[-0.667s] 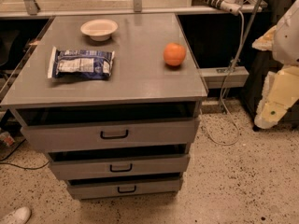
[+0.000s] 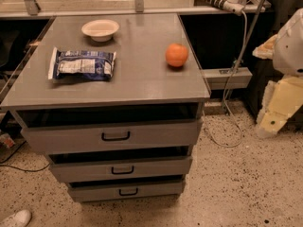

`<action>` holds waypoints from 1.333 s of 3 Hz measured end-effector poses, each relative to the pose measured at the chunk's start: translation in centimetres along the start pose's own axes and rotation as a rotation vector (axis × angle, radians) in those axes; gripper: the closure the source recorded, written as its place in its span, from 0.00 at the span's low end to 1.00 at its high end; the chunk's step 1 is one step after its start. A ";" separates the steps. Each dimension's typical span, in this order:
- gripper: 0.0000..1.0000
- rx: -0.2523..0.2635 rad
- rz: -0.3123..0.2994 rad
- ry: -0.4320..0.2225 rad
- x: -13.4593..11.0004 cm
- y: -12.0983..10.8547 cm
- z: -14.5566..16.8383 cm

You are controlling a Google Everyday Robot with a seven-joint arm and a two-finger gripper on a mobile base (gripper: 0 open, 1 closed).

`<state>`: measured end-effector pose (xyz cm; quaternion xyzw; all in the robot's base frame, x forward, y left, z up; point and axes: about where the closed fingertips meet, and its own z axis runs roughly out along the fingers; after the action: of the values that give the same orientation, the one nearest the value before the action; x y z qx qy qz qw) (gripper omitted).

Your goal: Open middle drawer

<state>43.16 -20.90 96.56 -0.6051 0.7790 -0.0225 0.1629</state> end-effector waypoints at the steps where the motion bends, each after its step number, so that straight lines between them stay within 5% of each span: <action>1: 0.00 -0.043 0.001 -0.037 -0.5 2.4 2.7; 2: 0.00 -0.149 0.024 -0.062 -0.6 7.1 7.1; 4: 0.00 -0.166 0.036 -0.059 -0.7 7.9 8.3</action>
Offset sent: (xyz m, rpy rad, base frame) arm -0.0728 0.0602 -0.1328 0.1681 0.2253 0.0355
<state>38.22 -16.78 87.01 -0.6028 0.7838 0.0627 0.1354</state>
